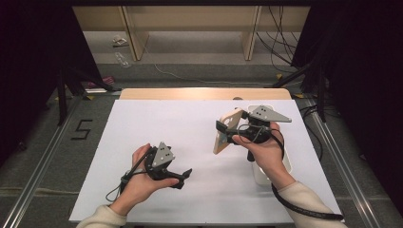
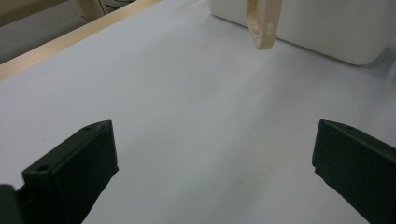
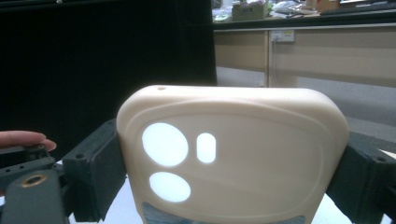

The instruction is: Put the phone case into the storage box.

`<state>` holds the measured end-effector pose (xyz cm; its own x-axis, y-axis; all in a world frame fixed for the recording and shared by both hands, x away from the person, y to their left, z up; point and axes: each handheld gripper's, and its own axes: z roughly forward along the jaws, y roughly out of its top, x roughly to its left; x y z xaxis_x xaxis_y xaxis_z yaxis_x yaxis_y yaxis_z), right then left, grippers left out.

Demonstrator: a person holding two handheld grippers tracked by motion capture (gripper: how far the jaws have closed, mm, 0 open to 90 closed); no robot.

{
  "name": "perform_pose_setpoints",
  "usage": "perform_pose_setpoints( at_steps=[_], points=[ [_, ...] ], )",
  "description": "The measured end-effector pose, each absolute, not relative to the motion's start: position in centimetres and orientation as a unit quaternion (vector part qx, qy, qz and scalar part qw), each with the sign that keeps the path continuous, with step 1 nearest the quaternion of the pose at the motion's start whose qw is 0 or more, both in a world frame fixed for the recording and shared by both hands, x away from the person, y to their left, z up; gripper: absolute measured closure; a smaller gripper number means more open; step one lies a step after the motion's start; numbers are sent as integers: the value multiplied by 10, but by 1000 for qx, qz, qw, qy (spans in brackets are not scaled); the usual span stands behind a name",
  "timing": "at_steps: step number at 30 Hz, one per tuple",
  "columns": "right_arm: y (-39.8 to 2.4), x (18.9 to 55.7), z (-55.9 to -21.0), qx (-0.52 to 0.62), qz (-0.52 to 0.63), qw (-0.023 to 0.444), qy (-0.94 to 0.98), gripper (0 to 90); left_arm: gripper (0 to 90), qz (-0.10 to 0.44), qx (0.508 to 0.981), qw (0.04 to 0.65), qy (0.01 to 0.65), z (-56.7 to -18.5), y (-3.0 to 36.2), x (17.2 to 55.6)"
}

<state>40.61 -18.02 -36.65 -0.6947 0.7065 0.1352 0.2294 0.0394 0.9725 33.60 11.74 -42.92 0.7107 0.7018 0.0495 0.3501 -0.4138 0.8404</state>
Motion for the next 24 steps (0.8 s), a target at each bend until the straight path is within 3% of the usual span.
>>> perform_pose_setpoints(
  at_steps=[24],
  points=[
    [-195,411,-361,349,602,214,685,121,0,217,811,427,336,-434,138,333]
  ],
)
